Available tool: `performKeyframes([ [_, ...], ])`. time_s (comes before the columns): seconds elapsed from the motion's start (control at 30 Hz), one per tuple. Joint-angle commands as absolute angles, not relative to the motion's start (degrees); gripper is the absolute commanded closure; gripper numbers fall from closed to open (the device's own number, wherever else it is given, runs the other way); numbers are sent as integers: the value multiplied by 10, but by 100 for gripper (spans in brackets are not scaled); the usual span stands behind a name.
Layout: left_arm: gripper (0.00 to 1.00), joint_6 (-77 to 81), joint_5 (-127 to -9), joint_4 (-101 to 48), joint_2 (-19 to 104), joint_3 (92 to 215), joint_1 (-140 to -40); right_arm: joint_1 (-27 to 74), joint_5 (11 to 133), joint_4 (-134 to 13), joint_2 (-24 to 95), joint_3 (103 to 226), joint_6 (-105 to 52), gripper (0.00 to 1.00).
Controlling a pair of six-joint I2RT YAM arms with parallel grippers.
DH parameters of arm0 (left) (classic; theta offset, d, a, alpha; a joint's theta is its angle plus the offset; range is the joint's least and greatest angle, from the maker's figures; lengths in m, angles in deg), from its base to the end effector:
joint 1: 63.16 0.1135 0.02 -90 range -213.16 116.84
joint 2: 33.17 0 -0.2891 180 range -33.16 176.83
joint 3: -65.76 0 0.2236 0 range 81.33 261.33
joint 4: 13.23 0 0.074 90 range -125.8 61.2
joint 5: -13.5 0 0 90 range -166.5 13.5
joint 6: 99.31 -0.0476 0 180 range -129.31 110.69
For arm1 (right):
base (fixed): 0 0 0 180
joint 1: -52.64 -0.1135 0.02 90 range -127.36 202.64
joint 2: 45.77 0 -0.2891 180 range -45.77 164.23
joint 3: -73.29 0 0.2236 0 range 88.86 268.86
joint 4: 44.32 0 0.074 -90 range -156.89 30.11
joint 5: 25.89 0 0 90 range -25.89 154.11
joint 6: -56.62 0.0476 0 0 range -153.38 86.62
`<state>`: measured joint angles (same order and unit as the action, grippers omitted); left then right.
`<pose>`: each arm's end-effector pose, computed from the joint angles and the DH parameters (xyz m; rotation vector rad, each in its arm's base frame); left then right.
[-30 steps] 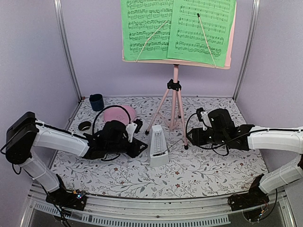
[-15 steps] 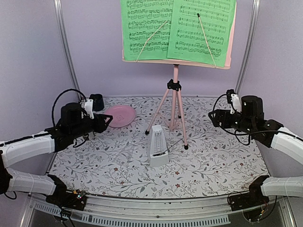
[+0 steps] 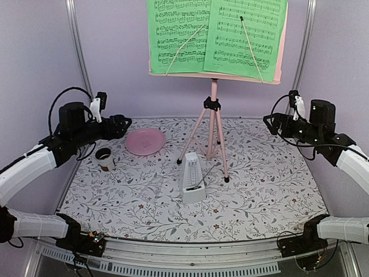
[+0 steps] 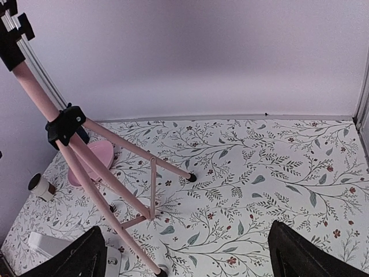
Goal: Set up the instrument practice props
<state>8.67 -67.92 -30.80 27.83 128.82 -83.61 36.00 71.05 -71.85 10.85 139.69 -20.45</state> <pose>0.2036 -0.0835 0.3420 0.1476 1.8760 -0.6032 0.1869 0.0619 0.3559 -0.1458 1.8995 0.4661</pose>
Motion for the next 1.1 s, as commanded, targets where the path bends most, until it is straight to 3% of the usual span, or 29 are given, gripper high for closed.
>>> performKeyframes([
  [0.0,1,77,-676,-371,304,1336,-823,415,809,-693,132,1410,-180,1],
  [0.3,1,131,-624,-395,360,1342,-755,548,927,-656,194,1367,-125,1],
  [0.6,1,167,-564,-350,377,1249,-674,551,911,-610,211,1285,-130,1],
  [1.07,1,161,-570,-334,366,1197,-664,551,927,-560,225,1230,-114,1],
])
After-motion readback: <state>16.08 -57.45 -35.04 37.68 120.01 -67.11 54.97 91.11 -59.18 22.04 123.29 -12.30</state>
